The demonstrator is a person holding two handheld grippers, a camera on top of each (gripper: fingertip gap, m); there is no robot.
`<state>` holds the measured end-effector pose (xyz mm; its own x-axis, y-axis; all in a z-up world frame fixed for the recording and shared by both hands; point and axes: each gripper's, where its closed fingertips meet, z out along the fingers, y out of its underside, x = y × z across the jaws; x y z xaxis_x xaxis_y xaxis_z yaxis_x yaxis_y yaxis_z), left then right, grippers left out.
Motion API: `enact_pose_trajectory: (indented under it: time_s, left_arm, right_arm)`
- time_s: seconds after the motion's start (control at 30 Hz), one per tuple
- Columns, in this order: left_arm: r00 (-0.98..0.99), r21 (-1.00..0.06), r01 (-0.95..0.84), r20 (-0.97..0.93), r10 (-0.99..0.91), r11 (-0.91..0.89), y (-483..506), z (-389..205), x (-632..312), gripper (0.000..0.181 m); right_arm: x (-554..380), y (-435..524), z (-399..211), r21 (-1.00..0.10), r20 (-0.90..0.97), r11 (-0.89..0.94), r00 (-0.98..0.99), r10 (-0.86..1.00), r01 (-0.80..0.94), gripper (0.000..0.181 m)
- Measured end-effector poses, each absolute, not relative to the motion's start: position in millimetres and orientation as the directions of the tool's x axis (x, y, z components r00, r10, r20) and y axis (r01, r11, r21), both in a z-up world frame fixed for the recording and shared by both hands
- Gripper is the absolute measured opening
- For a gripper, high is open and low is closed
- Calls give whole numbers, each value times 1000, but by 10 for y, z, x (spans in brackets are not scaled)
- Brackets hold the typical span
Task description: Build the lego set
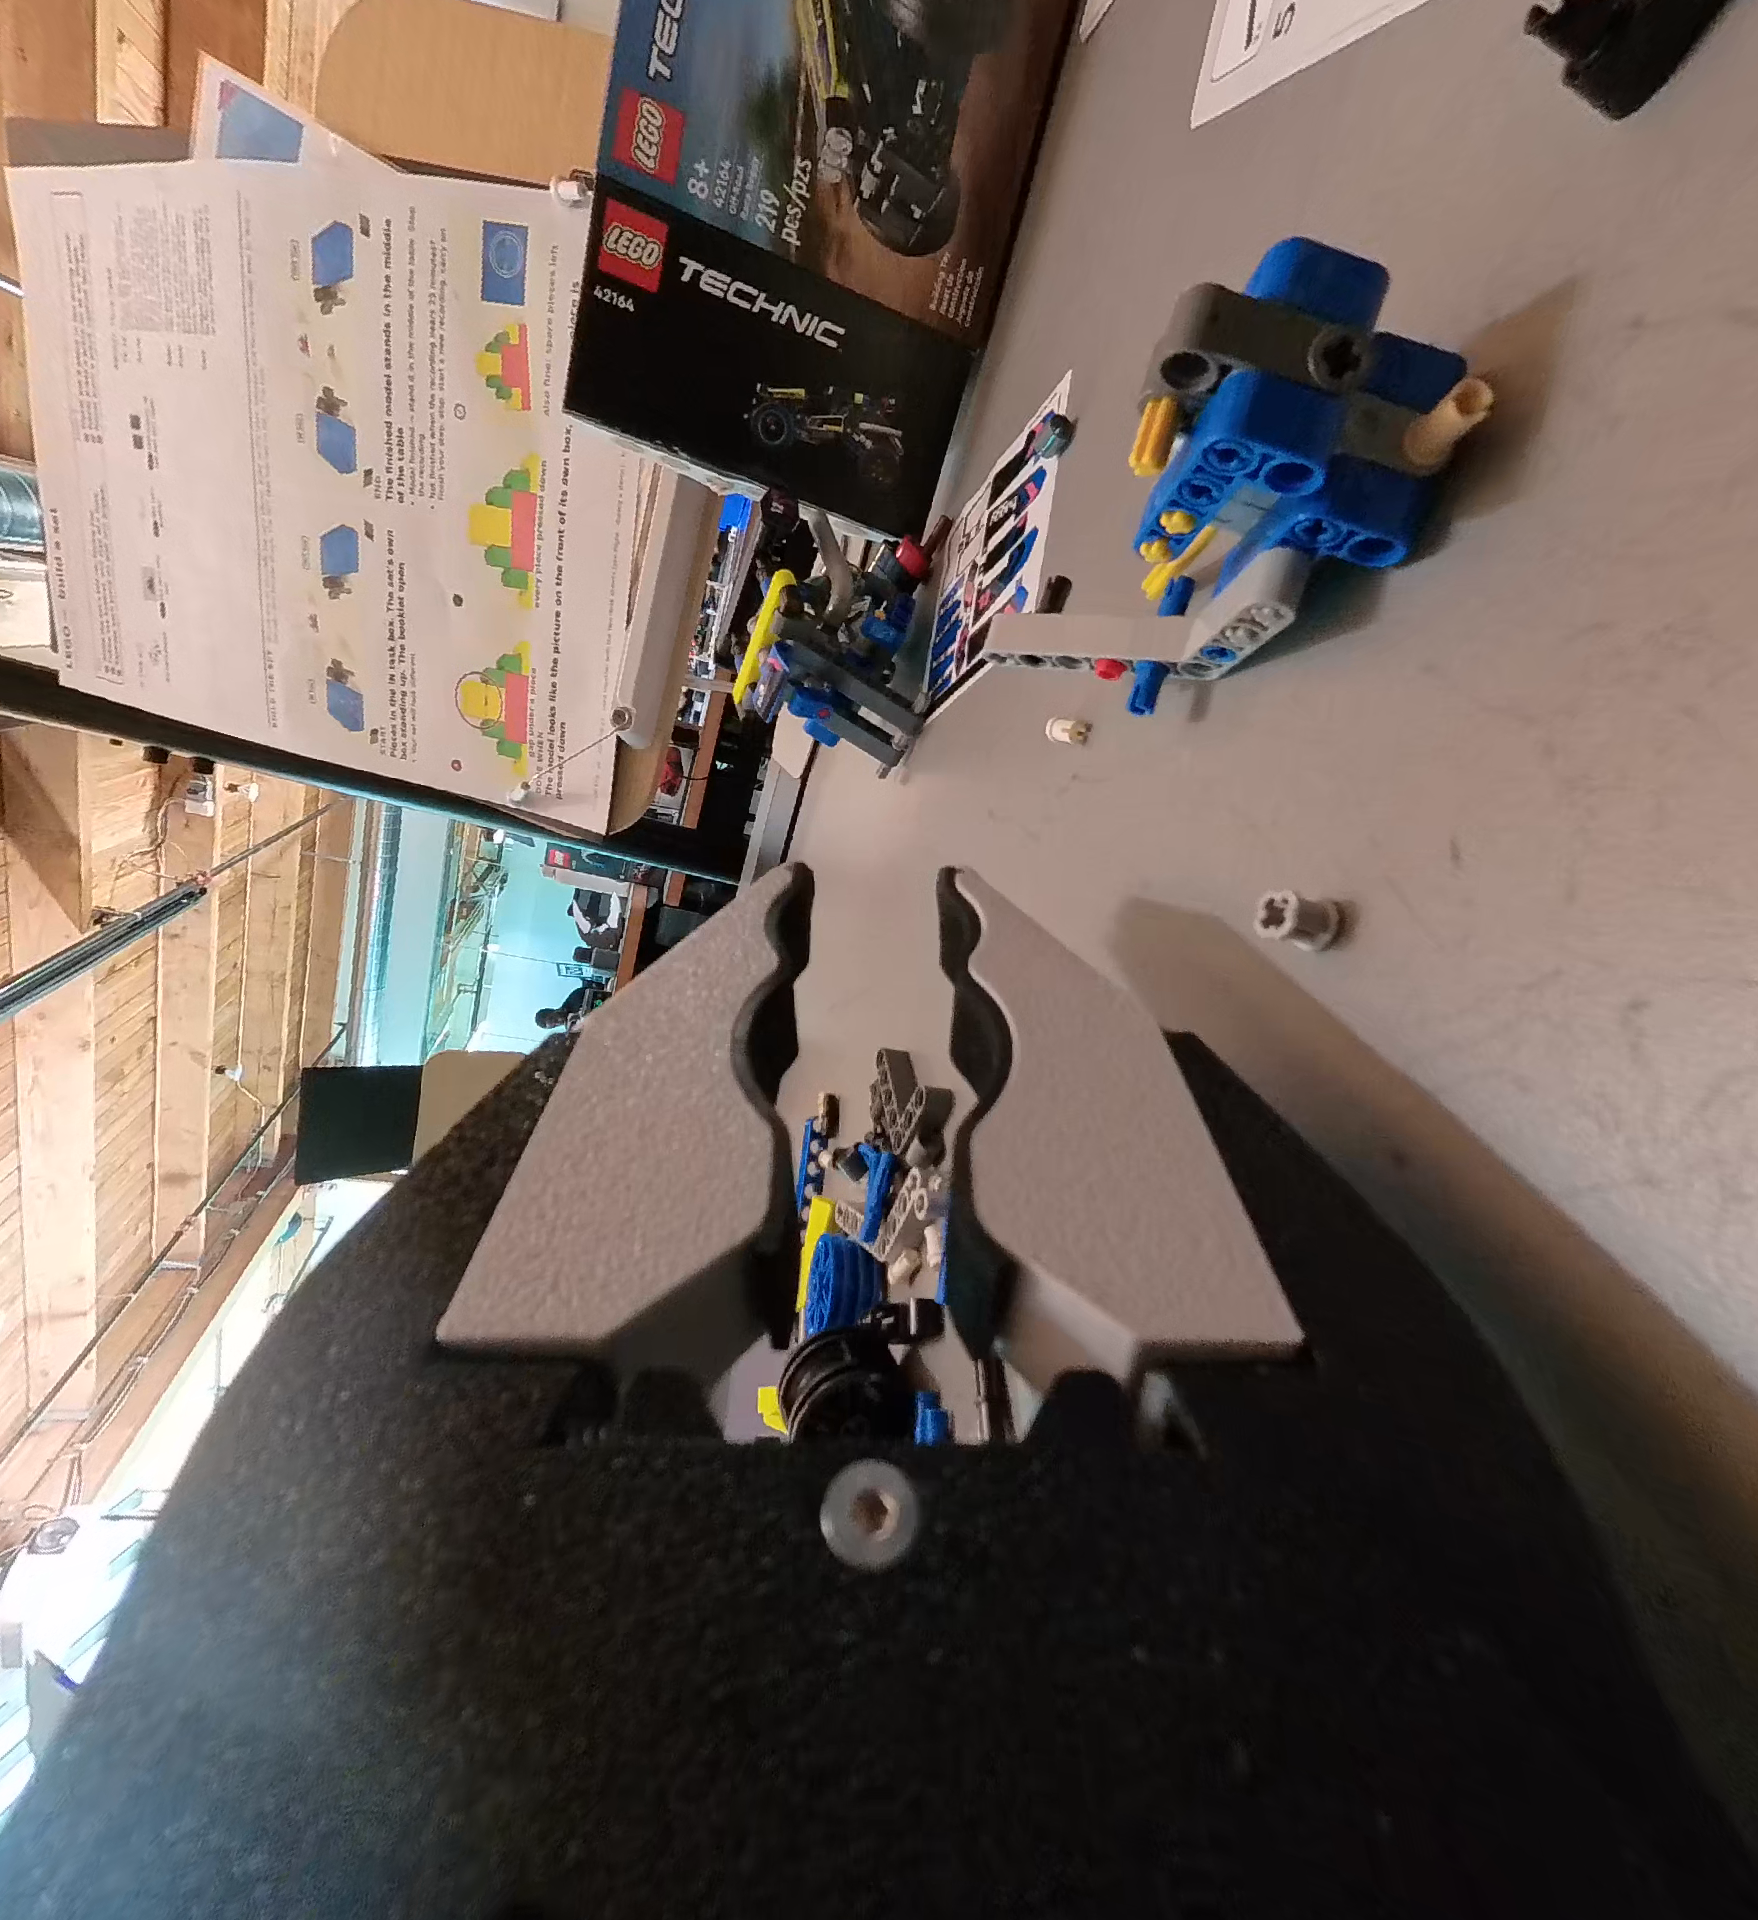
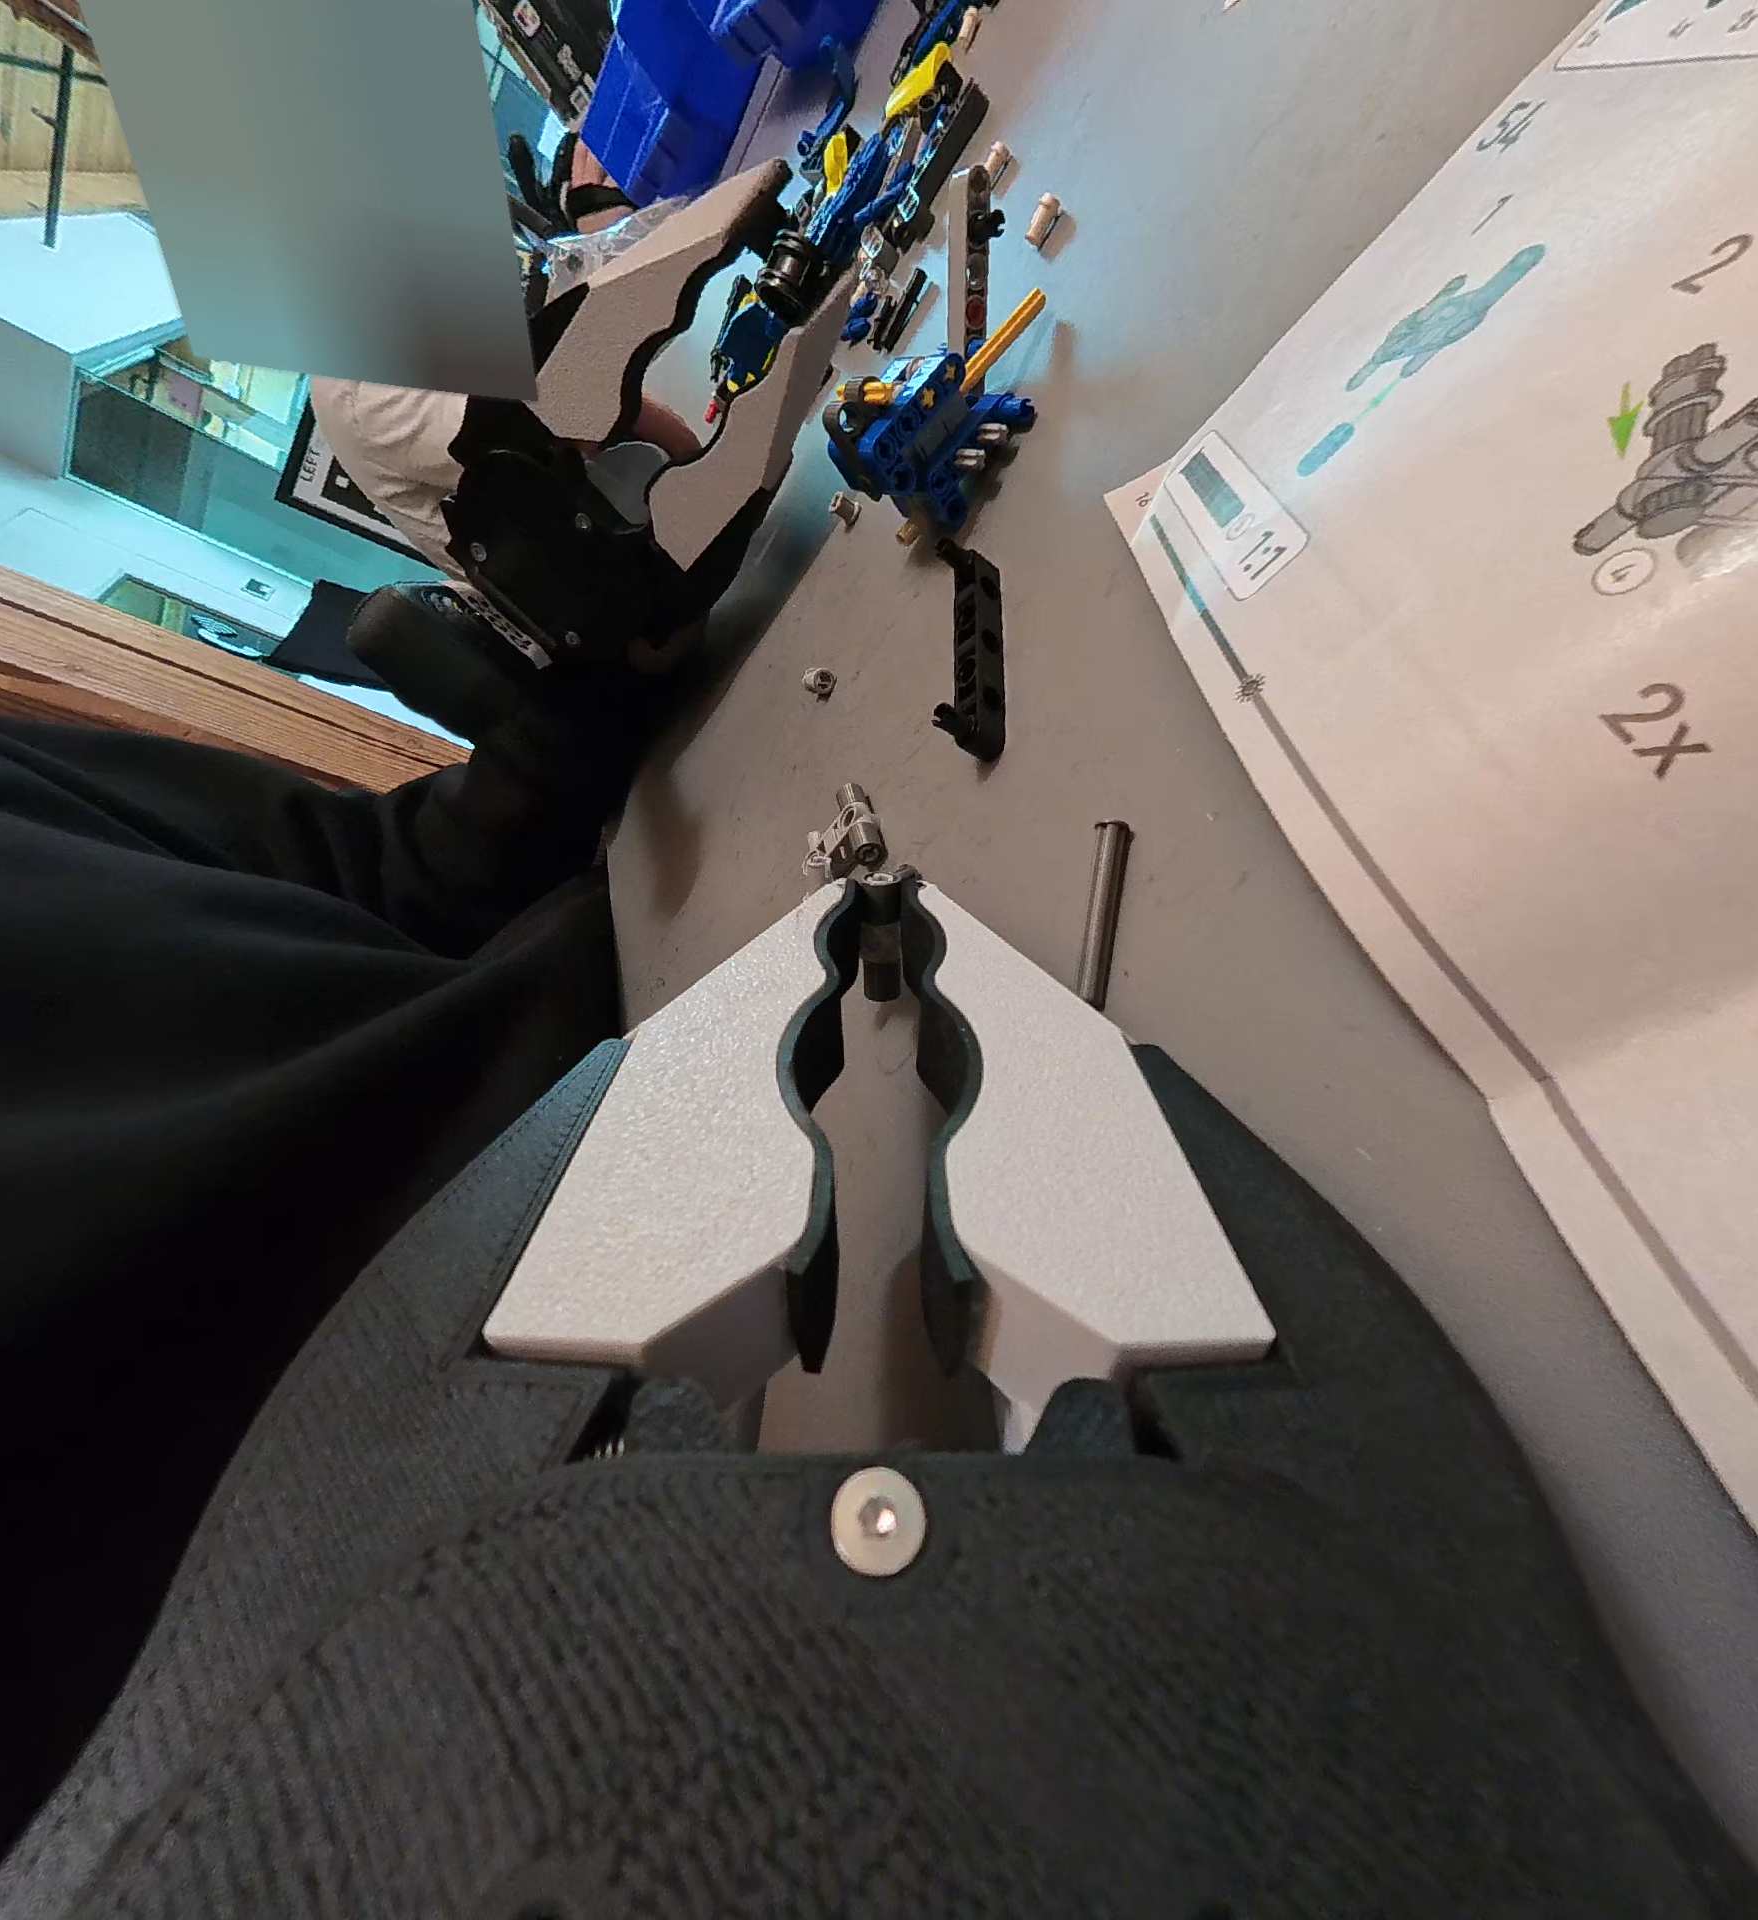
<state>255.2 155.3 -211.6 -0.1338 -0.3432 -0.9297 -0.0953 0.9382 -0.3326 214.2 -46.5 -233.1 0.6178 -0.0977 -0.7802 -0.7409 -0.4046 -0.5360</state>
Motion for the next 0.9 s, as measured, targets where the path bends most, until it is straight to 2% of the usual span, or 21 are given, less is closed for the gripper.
enact_pose_trajectory:
  time_s: [0.13, 0.23, 0.3, 0.37, 0.4, 0.43, 0.5, 0.6, 0.7, 0.9]
  left_arm:
    - [-134, -356, -89, -921, -366, 930, 1539, -2099, 2539, 19]
    - [-149, -471, -62, -868, -474, 880, 1410, -1975, 2475, 11]
    - [-303, -582, 35, -781, -547, 812, 973, -1874, 2356, 2]
    - [-582, -734, 54, -574, -576, 677, 388, -1902, 2159, 5]
    - [-698, -790, 19, -450, -558, 613, 145, -1937, 2050, 12]
    - [-770, -824, -8, -357, -529, 567, -28, -1951, 1970, 20]
    - [-819, -866, -3, -285, -498, 500, -194, -1928, 1932, 23]
    - [-874, -875, -38, -206, -441, 483, -294, -2022, 1898, 21]
    - [-909, -868, -49, -165, -382, 493, -371, -2102, 1864, 27]
    - [-913, -813, -100, -155, -379, 573, -217, -2251, 1889, 27]
  right_arm:
    - [2138, -465, -2320, -538, -781, -403, 618, -92, -740, 5]
    - [2142, -471, -2276, -558, -774, -386, 628, -76, -735, 5]
    - [2146, -481, -2212, -580, -771, -359, 635, -50, -731, 5]
    - [2144, -499, -2102, -620, -756, -315, 654, -5, -719, 5]
    - [2133, -506, -2030, -642, -747, -286, 664, 27, -711, 5]
    - [2128, -512, -1962, -661, -738, -254, 672, 54, -706, 5]
    - [2105, -525, -1916, -675, -730, -230, 680, 70, -702, 5]
    - [2044, -533, -1916, -680, -724, -241, 685, 77, -692, 5]
    - [1918, -499, -1901, -721, -680, -278, 725, 110, -635, 5]
    - [1617, -569, -2205, -737, -530, -527, 846, 60, -424, 5]
